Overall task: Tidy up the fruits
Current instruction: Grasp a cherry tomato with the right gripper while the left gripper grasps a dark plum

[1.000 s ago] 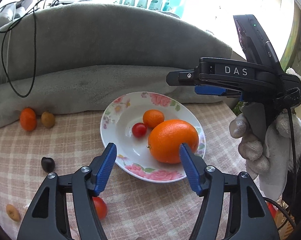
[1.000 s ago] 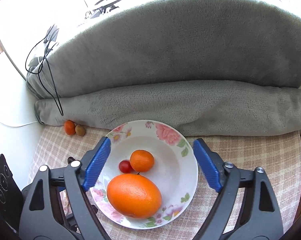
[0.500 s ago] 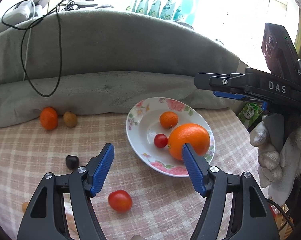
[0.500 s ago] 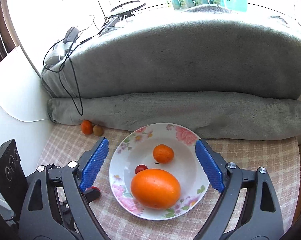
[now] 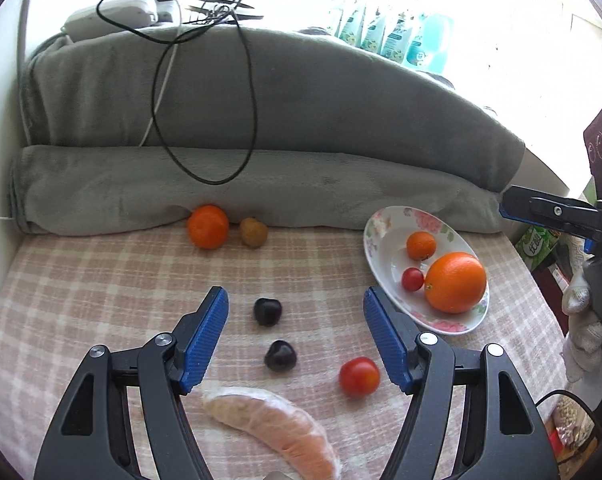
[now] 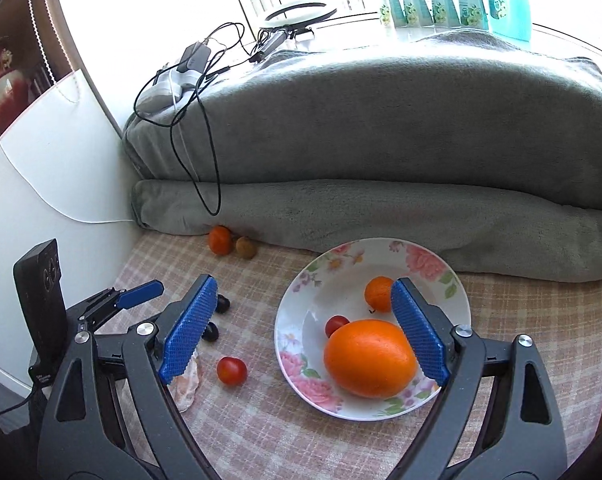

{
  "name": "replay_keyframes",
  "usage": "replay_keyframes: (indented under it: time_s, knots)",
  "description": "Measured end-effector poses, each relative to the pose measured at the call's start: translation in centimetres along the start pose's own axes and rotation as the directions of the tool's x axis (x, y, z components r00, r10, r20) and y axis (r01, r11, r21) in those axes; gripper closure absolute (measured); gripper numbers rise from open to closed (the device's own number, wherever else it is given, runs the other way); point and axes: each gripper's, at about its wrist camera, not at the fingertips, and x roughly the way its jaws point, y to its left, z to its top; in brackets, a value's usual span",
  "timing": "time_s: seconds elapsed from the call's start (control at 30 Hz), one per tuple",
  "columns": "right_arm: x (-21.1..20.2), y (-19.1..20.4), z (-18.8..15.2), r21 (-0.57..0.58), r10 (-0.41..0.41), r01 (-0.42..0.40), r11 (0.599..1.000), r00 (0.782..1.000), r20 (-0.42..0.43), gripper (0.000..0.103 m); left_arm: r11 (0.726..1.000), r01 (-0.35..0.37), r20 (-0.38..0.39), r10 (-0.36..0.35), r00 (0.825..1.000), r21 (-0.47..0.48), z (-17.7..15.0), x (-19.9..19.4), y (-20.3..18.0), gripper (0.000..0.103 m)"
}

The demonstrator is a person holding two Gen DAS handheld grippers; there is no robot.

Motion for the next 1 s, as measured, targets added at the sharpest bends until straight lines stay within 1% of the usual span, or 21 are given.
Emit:
replay_keyframes:
  time_s: [0.1,0.23,0.37,0.57,0.67,0.83,1.0]
  knots:
    - [0.2,0.9,-0.6,-0.019,0.031,-0.032,0.999,0.999,-0.023,0.012,1.0,-0.021,-0.003,0.021,1.0,-0.015,-0.1,-0.1,1.6,0.033]
    - [0.8,2.2,-1.6,-0.051,0.058,-0.062,0.997,0.996,-0.07,0.012,0.999,-0.014,-0.017,0.013,1.0,-0.044,-0.1,0.2,3.3,0.033]
    - [1.8,3.6,-2.7,-0.073,0.09,-0.1,0.992,0.988,-0.124,0.012,0.998,0.0,-0.034,-0.002,0.999,-0.063,-0.2,0.6,4.4,0.044]
    - [3.5,5.4,-4.4,-0.096,0.105,-0.125,0.988,0.977,-0.186,0.013,0.998,0.031,-0.071,-0.035,0.997,-0.062,-0.5,1.7,4.6,0.055]
    - [4.5,6.0,-5.2,-0.099,0.104,-0.129,0.987,0.97,-0.221,0.021,0.997,0.048,-0.092,-0.053,0.994,-0.059,-0.6,2.4,4.3,0.062]
    - [6.2,6.6,-6.4,-0.105,0.091,-0.123,0.987,0.959,-0.269,0.03,0.996,0.069,-0.126,-0.075,0.989,-0.048,-0.6,3.7,3.5,0.064]
    - [7.9,6.8,-7.1,-0.106,0.083,-0.12,0.987,0.948,-0.306,0.042,0.997,0.077,-0.159,-0.081,0.984,-0.032,-0.5,4.9,2.9,0.065]
